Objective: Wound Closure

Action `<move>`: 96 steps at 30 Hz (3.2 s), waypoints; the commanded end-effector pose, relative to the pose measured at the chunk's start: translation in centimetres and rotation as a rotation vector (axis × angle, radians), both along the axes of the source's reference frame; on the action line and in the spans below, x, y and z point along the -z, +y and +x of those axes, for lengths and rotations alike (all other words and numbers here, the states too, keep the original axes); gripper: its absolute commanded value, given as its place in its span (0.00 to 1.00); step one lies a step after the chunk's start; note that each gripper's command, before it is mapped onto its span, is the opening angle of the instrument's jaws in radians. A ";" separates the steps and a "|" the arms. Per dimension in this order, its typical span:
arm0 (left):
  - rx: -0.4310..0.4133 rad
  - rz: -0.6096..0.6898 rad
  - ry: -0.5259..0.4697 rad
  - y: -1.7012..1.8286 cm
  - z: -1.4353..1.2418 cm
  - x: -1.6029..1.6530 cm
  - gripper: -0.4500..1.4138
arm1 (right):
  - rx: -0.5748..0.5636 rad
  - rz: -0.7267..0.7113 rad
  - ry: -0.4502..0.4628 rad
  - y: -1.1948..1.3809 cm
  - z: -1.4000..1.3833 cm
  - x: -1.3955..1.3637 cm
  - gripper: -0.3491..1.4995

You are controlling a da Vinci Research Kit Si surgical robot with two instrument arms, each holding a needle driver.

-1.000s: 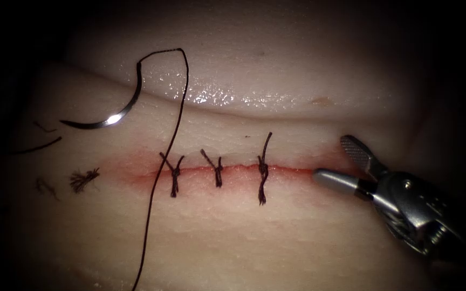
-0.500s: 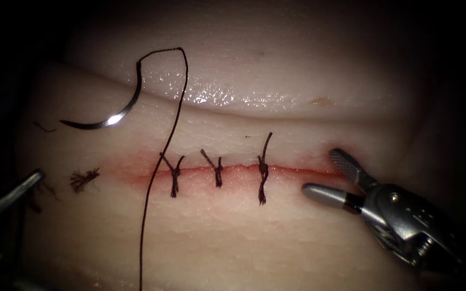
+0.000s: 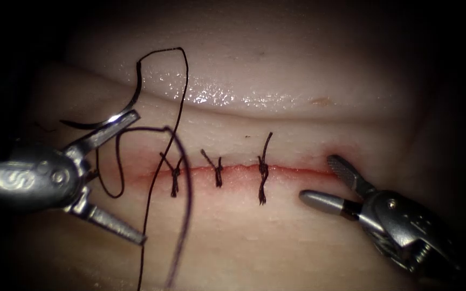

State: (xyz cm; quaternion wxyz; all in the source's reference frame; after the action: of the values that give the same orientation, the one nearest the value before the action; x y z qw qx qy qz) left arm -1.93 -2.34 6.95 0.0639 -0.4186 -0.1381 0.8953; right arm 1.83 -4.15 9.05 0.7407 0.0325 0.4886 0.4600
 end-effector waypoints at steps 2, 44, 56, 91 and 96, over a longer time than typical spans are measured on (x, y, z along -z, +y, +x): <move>-0.111 0.060 -0.018 -0.06 0.31 -0.01 0.88 | 0.005 0.003 0.003 -0.05 0.08 -0.05 0.62; 0.307 -0.117 -0.125 0.76 -1.16 -0.57 0.69 | 0.021 0.021 0.009 -0.01 0.03 0.05 0.64; 0.026 -0.274 -0.142 -0.12 -1.37 -1.48 0.52 | 0.216 -0.231 -0.118 0.17 -0.05 0.31 0.75; -0.257 -0.474 0.000 -0.25 -1.67 -1.88 0.05 | 0.296 -0.257 -0.082 0.14 0.06 0.05 0.62; -0.261 -0.473 -0.007 -0.23 -1.62 -1.87 0.00 | 0.398 -0.350 -0.049 0.22 0.06 -0.05 0.38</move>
State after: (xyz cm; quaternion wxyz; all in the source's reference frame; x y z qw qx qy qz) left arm -3.47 -2.53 8.75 -0.1530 -0.4038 0.0216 0.9017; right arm 1.84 -3.93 9.04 0.8186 -0.0069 0.5436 0.1850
